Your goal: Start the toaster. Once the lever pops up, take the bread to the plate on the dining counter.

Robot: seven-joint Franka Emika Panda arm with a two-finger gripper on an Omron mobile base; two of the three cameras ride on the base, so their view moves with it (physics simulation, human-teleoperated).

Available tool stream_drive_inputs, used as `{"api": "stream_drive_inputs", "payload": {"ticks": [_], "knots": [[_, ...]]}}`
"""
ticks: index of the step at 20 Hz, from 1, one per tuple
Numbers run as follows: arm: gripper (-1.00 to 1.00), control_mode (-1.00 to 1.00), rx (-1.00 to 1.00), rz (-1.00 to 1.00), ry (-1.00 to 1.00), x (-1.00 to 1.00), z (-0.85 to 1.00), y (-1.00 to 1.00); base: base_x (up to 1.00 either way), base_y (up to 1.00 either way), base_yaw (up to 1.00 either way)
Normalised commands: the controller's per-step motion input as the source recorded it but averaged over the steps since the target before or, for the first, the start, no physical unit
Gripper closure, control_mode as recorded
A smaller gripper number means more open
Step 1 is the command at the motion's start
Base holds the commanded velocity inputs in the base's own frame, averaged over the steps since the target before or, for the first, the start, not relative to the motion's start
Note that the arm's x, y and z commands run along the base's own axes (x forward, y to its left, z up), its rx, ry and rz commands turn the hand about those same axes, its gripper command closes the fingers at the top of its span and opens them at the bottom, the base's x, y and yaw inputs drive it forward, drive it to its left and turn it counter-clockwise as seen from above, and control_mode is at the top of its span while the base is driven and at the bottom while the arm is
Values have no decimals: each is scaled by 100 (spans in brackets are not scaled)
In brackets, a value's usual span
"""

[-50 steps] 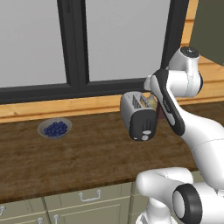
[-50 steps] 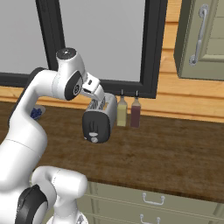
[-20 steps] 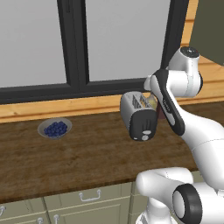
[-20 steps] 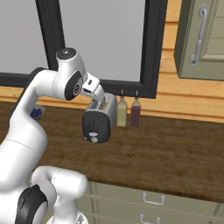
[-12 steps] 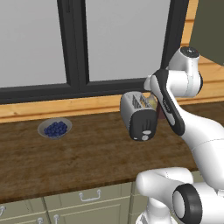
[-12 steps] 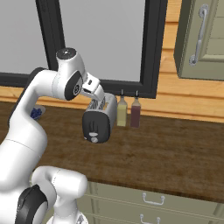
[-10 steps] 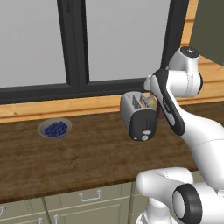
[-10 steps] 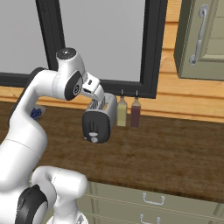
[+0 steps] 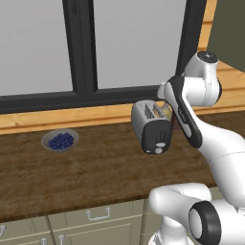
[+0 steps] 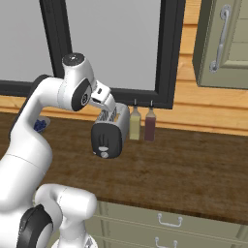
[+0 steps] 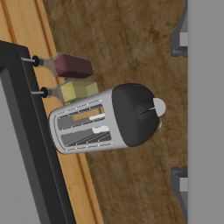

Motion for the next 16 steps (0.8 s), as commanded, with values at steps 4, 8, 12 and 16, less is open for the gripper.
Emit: {"api": "stream_drive_inputs", "payload": {"ticks": [4,8,12,16], "knots": [[-100,-100,0,0,0,0,0,0,0,0,0],[-100,-100,0,0,0,0,0,0,0,0,0],[-100,-100,0,0,0,0,0,0,0,0,0],[-100,-100,0,0,0,0,0,0,0,0,0]]}}
